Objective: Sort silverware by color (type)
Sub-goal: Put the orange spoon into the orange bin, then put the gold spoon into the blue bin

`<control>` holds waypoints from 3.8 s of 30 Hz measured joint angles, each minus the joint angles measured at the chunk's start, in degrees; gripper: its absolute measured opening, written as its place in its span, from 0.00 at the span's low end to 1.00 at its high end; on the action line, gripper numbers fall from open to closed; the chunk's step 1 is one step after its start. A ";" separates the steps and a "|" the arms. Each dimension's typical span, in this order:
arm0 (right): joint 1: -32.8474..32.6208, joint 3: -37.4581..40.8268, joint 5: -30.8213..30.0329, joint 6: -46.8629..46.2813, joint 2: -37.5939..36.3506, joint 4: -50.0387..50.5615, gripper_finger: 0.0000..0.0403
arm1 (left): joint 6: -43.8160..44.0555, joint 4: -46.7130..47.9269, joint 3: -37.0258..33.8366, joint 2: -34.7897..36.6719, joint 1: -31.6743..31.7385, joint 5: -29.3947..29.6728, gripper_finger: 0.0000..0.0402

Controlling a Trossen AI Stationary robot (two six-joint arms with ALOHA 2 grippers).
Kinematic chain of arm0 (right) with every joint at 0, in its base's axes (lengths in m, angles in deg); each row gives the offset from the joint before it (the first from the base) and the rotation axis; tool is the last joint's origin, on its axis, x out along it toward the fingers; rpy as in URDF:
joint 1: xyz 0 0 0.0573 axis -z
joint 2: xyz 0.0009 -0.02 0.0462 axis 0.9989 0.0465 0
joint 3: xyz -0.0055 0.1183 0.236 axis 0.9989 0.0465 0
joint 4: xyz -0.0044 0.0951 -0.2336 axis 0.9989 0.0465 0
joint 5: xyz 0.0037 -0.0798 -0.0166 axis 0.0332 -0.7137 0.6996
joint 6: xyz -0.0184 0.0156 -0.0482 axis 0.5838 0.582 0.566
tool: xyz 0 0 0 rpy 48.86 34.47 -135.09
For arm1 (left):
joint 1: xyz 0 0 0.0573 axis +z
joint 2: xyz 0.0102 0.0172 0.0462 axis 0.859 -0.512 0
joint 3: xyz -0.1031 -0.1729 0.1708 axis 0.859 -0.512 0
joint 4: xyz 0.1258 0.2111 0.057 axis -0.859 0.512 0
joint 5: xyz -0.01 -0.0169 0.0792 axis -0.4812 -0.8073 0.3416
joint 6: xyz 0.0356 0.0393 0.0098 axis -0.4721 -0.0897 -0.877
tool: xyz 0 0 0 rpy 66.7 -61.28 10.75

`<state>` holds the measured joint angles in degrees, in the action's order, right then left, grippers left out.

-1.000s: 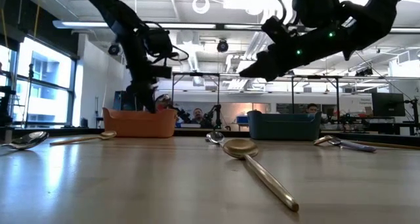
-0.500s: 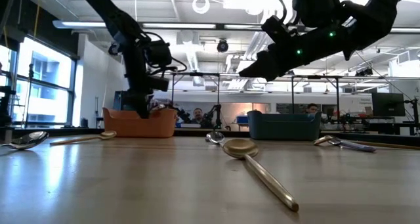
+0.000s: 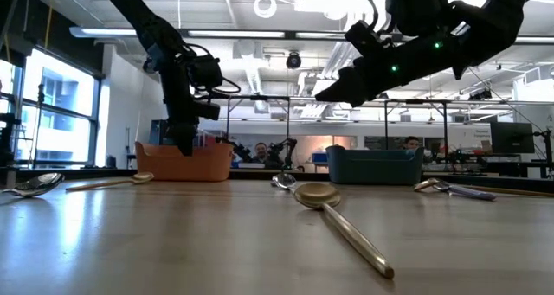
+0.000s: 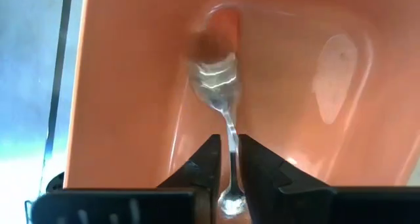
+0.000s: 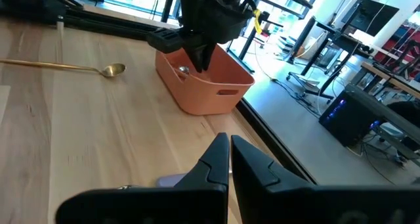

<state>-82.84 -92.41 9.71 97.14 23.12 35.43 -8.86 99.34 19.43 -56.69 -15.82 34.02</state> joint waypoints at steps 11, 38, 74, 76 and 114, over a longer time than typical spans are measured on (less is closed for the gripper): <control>-1.55 0.00 -2.22 -0.79 0.01 -0.02 0.00 | 7.10 -0.78 -0.17 2.41 -2.44 6.48 0.22; -2.36 -12.01 -4.63 -28.10 -16.65 62.48 0.00 | 25.31 -72.35 -41.96 22.84 -5.36 -21.74 0.05; 6.43 -4.66 23.94 -41.88 -16.47 92.07 0.46 | 26.16 -73.23 -42.40 22.82 -5.54 -27.84 0.05; 6.43 -4.64 23.87 -41.98 -15.88 92.01 0.46 | 26.16 -72.98 -42.40 22.82 -5.54 -27.90 0.05; 1.84 -17.09 21.81 -37.61 -5.52 100.43 0.01 | 18.31 -73.08 -42.36 22.77 -8.03 -27.89 0.05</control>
<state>-81.01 -109.50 31.52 59.53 17.60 135.86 9.45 26.26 -22.93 -33.92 -23.85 6.13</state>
